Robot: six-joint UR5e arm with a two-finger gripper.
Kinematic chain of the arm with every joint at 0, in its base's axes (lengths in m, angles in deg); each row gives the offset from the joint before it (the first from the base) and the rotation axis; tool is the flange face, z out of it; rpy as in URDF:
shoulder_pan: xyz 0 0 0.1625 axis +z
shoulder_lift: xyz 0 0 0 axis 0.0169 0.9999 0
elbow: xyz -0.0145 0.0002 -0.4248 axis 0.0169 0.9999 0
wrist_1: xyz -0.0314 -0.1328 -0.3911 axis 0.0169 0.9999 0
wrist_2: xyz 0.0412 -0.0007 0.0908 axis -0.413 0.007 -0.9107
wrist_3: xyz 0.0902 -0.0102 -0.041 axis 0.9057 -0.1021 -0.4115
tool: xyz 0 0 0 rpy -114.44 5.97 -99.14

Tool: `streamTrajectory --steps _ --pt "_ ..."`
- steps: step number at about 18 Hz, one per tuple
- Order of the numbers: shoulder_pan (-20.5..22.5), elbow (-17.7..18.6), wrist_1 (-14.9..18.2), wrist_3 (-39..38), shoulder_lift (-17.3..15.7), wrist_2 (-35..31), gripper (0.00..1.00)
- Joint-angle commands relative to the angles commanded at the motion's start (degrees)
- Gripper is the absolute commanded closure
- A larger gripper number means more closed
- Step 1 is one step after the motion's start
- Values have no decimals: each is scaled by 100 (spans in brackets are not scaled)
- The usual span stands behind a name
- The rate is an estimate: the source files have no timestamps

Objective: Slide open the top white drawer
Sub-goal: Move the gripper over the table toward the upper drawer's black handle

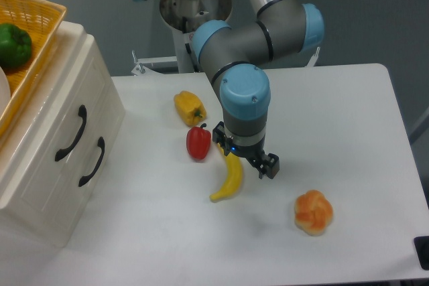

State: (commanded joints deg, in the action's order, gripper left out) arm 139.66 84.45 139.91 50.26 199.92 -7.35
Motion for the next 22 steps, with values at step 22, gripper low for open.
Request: streamTrajectory --steps 22 --pt "-729 132 -132 -1907 -316 360 0"
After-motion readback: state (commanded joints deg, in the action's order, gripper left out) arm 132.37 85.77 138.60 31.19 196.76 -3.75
